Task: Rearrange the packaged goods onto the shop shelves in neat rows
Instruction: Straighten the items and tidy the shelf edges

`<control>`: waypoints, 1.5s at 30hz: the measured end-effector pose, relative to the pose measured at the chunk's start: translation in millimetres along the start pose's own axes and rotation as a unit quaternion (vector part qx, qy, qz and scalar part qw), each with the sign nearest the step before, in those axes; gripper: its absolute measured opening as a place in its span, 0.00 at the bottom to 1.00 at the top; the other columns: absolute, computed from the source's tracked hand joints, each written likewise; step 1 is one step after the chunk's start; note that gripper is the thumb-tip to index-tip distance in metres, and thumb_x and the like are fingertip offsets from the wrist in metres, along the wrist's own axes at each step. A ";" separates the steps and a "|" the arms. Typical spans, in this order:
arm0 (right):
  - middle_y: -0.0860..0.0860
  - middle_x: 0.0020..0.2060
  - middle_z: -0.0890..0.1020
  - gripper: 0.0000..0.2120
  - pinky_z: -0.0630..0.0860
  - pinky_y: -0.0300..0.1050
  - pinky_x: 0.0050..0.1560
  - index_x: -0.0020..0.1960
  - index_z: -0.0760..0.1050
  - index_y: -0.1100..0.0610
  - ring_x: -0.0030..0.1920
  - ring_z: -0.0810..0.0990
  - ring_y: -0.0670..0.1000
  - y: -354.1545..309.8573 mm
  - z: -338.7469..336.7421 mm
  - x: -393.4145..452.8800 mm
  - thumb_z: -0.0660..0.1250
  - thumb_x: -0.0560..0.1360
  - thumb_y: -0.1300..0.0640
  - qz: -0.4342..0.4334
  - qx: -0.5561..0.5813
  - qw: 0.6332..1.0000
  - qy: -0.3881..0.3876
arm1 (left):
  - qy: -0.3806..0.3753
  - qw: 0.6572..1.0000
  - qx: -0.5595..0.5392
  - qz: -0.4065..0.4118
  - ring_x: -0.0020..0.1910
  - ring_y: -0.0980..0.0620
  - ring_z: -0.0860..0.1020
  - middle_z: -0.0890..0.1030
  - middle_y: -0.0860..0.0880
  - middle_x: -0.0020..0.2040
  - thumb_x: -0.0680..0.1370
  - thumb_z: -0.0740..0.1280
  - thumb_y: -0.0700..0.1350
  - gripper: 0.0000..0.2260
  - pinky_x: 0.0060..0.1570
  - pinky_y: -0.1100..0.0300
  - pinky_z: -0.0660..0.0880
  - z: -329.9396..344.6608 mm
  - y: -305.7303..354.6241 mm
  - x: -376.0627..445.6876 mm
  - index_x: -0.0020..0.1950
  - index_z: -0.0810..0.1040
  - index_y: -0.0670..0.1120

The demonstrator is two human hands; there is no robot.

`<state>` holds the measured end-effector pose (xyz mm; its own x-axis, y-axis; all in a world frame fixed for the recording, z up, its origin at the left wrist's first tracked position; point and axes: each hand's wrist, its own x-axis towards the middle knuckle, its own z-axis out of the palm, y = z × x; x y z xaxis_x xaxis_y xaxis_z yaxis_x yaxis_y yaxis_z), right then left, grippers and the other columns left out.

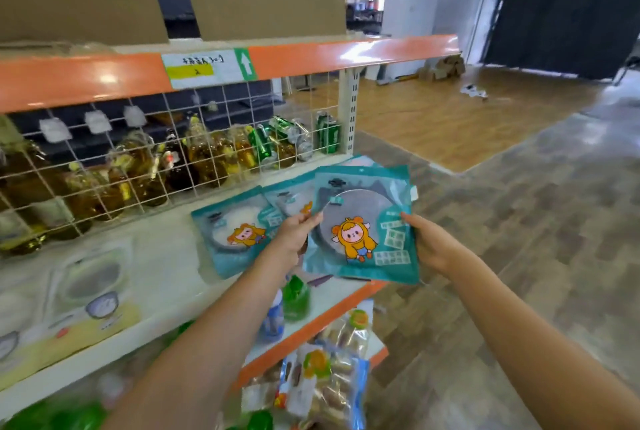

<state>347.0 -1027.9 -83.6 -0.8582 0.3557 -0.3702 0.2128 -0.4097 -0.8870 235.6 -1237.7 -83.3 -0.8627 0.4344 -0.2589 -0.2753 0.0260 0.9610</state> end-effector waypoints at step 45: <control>0.58 0.58 0.79 0.14 0.72 0.48 0.57 0.62 0.75 0.58 0.58 0.75 0.57 0.3 148.0 162.6 0.56 0.81 0.57 -0.290 -0.634 0.712 -0.084 | 0.405 0.788 0.463 0.033 0.63 0.46 0.70 0.74 0.46 0.64 0.80 0.61 0.51 0.16 0.59 0.54 0.68 -146.9 -7.3 13.8 0.65 0.71 0.46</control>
<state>138.4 -1094.5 -103.2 -0.9947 0.0069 0.1028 -0.0407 0.8905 -0.4531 163.4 -1364.2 -108.2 -0.9533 -0.2450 0.1768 -0.1151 0.8357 0.5369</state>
